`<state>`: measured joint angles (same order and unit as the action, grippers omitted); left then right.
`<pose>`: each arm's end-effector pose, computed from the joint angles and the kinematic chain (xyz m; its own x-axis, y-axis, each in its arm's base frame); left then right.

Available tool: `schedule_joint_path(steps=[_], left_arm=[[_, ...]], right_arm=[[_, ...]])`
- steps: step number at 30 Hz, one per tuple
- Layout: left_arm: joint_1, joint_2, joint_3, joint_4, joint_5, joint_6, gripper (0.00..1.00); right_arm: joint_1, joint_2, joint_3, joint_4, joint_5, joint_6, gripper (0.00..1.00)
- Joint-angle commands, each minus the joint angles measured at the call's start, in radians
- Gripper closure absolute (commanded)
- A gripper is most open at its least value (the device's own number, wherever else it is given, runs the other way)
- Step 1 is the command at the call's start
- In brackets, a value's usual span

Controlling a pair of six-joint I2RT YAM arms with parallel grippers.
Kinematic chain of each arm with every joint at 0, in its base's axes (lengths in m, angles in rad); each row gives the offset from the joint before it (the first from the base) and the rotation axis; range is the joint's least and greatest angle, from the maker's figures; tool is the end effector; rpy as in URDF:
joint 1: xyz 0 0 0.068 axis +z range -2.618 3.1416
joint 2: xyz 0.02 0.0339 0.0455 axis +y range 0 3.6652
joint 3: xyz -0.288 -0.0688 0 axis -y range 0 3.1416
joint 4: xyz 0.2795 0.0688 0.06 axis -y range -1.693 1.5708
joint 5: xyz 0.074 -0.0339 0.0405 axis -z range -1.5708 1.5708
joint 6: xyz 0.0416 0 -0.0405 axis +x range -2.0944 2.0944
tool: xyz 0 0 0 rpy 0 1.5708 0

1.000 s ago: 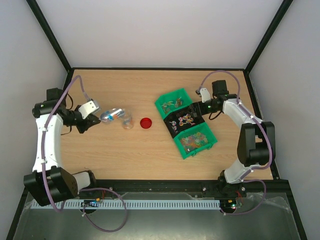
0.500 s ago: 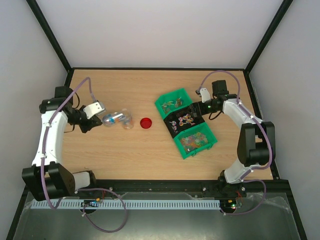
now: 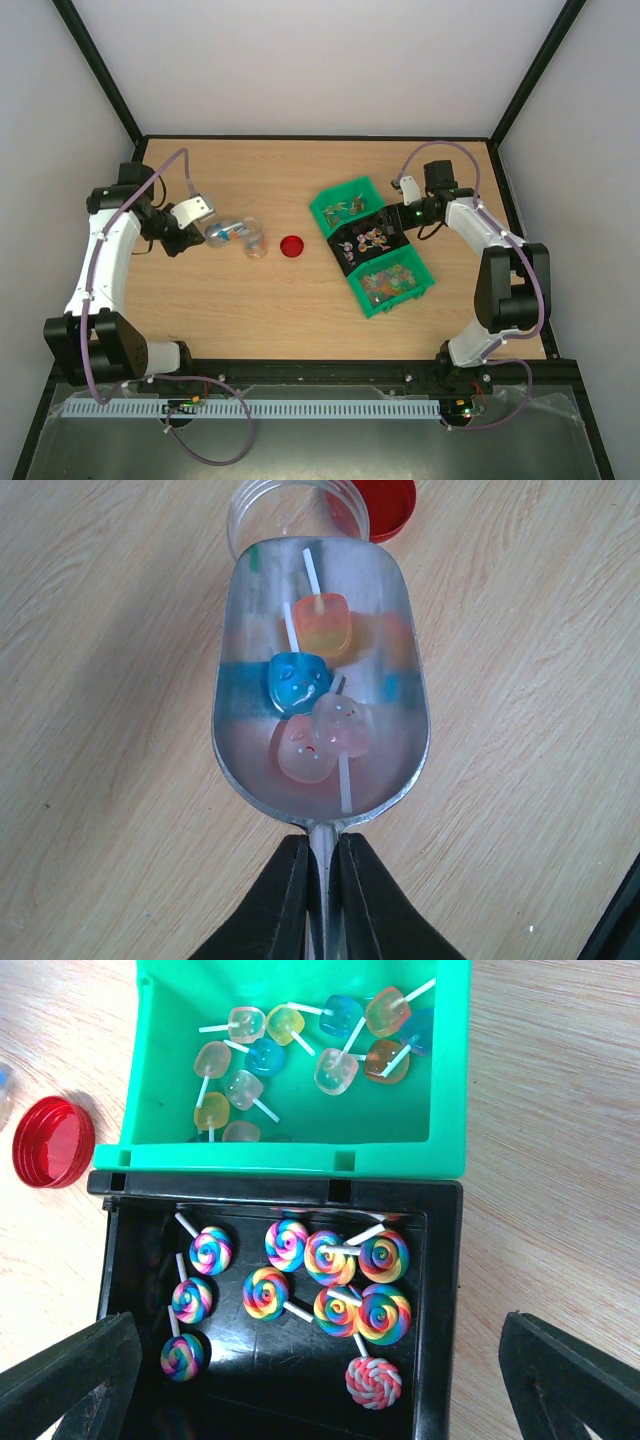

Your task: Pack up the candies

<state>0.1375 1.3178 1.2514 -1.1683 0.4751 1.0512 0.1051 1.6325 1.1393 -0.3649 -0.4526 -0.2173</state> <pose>0.2675 0.0178 0.3289 -0.4404 0.7183 -0.5386 0.8254 0.5600 0.0719 0.3812 0.0585 0.2372 -0.6531 -0.2639 -0.7098 -0.5320 0.8269 0.1821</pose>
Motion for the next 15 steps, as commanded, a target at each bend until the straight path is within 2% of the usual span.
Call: schedule_joint_path(steps=[1,15], left_arm=[[-0.011,0.018,0.042,-0.009,-0.014,-0.019,0.98],[-0.065,0.043,0.082,-0.028,-0.092,-0.028,0.98]], right_arm=[[0.000,-0.017,-0.009,-0.046,-0.016,-0.010,0.01],[0.001,-0.009,-0.003,-0.054,-0.021,-0.013,0.01]])
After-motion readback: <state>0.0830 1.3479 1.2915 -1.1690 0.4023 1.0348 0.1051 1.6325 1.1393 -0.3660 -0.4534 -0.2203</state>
